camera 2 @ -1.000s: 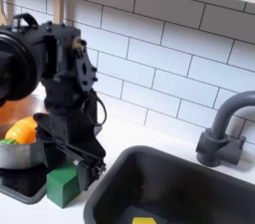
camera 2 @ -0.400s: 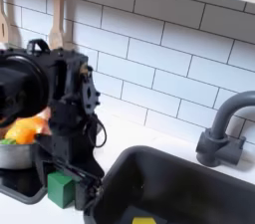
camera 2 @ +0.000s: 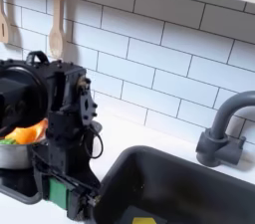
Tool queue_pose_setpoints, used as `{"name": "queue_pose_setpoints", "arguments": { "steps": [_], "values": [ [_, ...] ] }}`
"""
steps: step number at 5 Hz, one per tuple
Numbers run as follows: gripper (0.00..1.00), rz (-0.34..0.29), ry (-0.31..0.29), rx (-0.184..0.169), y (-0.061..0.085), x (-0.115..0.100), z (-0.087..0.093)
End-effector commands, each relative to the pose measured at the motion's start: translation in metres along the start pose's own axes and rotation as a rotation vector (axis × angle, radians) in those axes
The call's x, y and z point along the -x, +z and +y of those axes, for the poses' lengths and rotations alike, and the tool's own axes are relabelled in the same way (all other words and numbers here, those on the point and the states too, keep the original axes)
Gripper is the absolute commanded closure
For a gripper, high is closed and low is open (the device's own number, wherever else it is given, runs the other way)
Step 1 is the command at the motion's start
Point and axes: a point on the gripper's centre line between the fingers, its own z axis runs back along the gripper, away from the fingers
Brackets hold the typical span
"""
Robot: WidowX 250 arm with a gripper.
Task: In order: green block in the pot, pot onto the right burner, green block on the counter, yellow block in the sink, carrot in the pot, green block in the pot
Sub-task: 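Put the green block in the pot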
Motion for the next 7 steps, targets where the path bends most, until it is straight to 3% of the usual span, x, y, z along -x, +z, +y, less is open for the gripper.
{"name": "queue_pose_setpoints", "arguments": {
  "steps": [1, 3, 4, 7],
  "values": [
    [1.0, -0.05, 0.031, 0.021, 0.012, -0.004, -0.002],
    [1.0, -0.128, 0.03, 0.017, 0.052, -0.012, -0.002],
    [1.0, -0.158, 0.05, -0.007, 0.067, -0.018, 0.004],
    [1.0, -0.264, 0.193, -0.105, 0.098, -0.029, 0.059]
  ]
}}
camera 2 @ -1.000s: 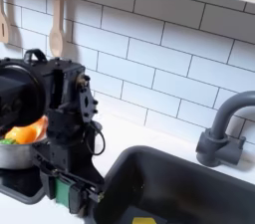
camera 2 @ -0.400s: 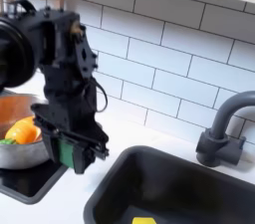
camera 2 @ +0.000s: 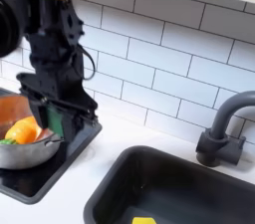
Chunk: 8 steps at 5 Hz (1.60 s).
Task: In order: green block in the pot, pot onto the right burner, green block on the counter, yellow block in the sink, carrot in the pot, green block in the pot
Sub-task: 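Put the green block in the pot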
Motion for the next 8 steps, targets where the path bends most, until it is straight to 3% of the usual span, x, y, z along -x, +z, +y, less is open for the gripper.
{"name": "queue_pose_setpoints", "arguments": {
  "steps": [1, 3, 5, 6, 7, 8],
  "values": [
    [1.0, -0.024, 0.08, -0.071, -0.001, -0.007, 0.037],
    [1.0, -0.063, 0.122, -0.099, -0.008, -0.01, 0.057],
    [1.0, -0.032, 0.119, -0.123, -0.022, -0.012, 0.061],
    [0.0, -0.023, 0.127, -0.151, -0.025, -0.011, 0.063],
    [0.0, -0.05, 0.139, -0.159, -0.018, -0.014, 0.065],
    [0.0, -0.032, 0.141, -0.152, -0.023, -0.012, 0.064]
  ]
}}
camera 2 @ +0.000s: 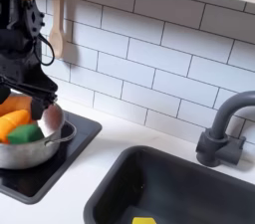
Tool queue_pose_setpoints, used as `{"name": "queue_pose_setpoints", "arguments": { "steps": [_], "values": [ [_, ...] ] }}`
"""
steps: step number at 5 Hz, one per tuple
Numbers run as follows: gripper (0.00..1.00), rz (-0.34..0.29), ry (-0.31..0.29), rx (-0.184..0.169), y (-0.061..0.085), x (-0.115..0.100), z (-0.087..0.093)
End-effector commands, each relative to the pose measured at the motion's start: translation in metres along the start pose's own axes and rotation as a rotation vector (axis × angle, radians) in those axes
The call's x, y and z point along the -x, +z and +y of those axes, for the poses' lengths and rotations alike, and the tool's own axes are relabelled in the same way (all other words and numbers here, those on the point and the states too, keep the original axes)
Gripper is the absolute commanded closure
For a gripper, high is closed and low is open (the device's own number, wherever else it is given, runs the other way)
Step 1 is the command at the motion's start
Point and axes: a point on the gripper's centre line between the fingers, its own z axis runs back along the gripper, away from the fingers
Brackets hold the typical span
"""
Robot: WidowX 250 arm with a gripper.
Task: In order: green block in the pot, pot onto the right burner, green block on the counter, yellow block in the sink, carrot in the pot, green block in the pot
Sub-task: 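Put the green block in the pot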
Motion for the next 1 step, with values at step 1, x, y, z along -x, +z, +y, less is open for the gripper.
{"name": "queue_pose_setpoints", "arguments": {
  "steps": [1],
  "values": [
    [0.0, -0.002, -0.002, -0.001, 0.0, -0.0003, -0.0003]
  ]
}}
